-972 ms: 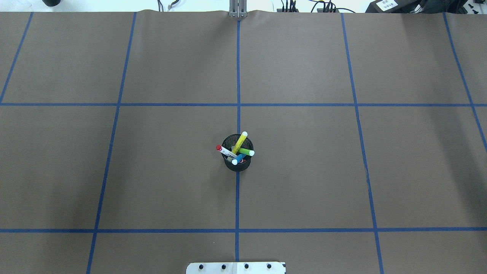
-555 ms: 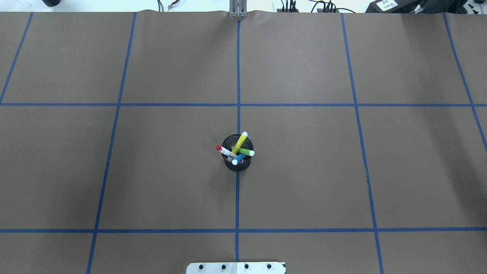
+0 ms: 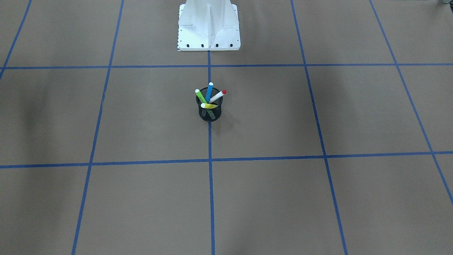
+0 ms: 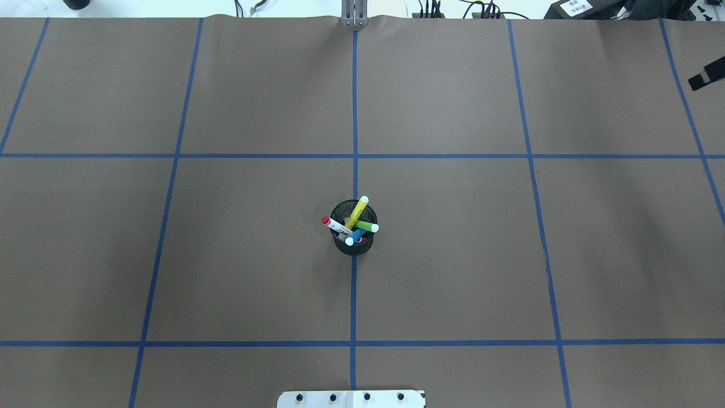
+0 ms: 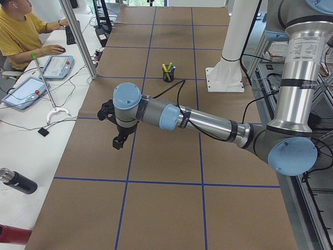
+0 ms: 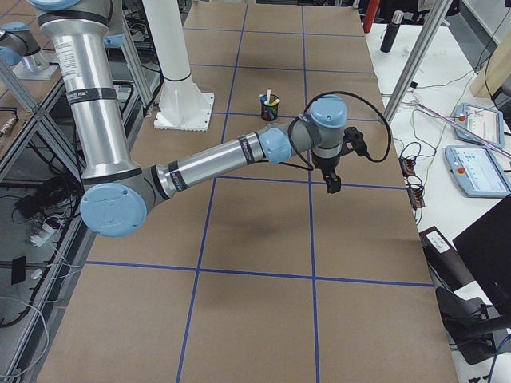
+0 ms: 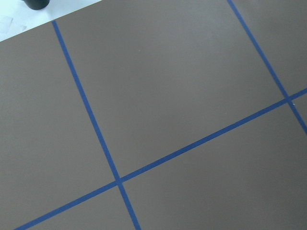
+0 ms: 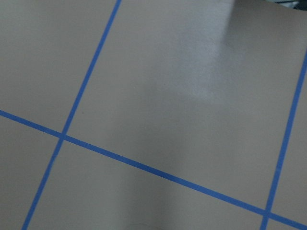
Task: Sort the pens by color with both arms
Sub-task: 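Move the right gripper over the black mesh pen cup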
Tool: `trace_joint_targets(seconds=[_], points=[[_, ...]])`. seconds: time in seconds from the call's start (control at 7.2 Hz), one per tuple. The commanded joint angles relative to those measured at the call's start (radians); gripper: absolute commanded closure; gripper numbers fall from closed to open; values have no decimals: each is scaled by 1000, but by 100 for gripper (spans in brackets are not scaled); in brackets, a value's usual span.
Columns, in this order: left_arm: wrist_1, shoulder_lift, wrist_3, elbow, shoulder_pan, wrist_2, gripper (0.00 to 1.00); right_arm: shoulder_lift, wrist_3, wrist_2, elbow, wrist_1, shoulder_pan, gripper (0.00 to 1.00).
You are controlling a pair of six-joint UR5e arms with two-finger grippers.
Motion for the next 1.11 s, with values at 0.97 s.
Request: trace_joint_targets(seconds=[0.97], points=[[-45, -137, -314, 10, 207, -11, 0, 350, 991, -340, 73, -12, -553, 0]])
